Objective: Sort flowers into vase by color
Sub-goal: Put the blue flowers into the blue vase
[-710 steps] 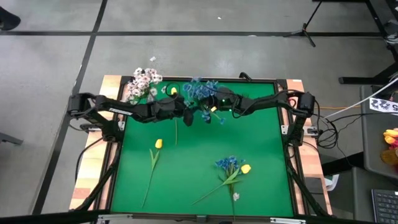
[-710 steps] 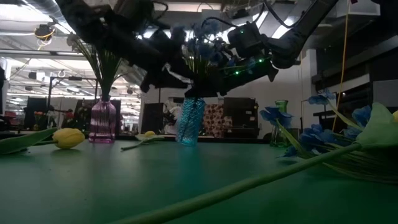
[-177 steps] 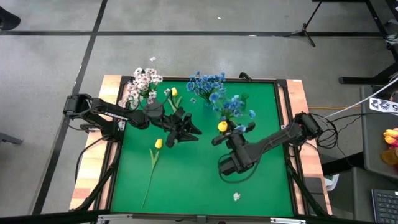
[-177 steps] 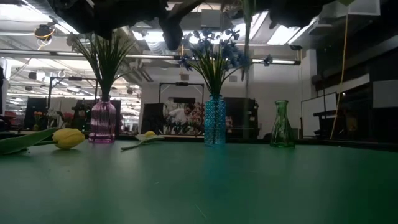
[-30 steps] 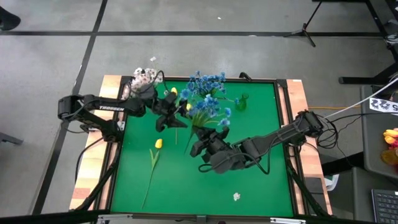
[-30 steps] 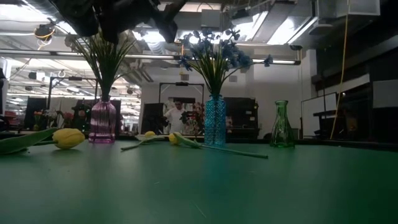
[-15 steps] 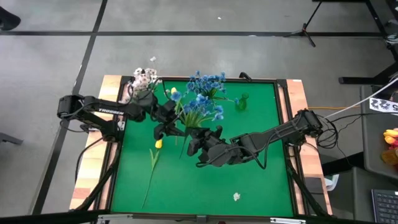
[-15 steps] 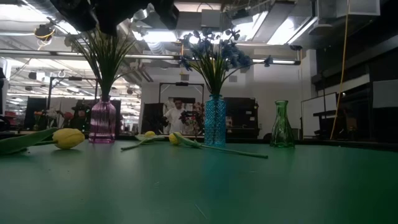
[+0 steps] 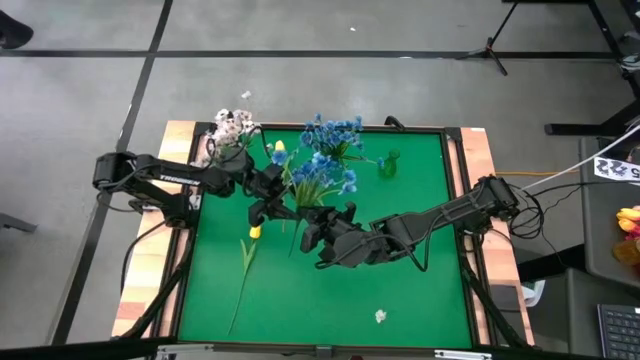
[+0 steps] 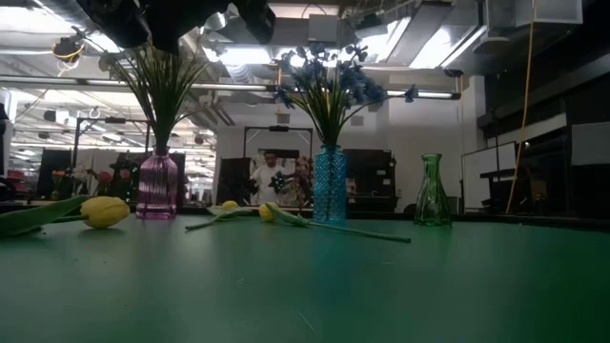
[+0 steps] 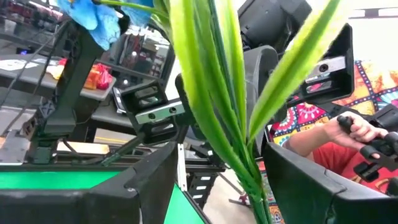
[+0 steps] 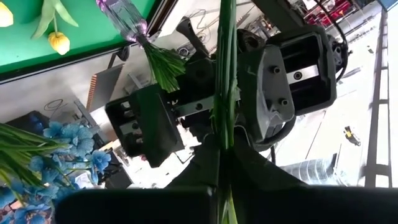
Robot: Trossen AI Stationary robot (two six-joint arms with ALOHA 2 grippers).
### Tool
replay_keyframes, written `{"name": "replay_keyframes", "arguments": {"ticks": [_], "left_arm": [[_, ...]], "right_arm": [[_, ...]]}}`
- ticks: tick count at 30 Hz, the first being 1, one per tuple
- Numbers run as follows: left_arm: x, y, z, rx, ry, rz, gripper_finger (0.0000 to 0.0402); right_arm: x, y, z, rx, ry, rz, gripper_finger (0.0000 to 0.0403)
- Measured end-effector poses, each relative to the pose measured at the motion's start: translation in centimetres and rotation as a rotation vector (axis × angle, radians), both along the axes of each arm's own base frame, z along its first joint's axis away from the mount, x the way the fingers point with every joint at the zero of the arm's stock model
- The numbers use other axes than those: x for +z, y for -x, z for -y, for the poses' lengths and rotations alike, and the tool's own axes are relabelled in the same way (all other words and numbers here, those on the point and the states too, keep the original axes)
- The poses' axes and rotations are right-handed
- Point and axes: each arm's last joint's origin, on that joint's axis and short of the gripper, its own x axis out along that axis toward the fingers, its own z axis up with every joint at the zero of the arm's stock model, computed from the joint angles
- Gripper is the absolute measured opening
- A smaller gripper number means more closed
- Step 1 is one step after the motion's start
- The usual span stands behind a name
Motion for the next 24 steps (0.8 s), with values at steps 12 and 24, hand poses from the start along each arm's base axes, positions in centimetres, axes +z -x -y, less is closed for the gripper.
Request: {"name": "replay_keyframes", "arguments": {"ticks": [12,24], "left_arm": [[-0.42,-0.68,0.36,-0.007,-0.003,-0.01,0.0183],[-0.46,-0.71,0.35,0.003,-0.024,0.0,0.0082]], "right_arm": [[-0.13,-0.04,-0.04,0.022,0.0,-0.013,0.0017],[-0.12,-0.05,-0.03,0.019,-0.013,-0.004,0.0061]]}}
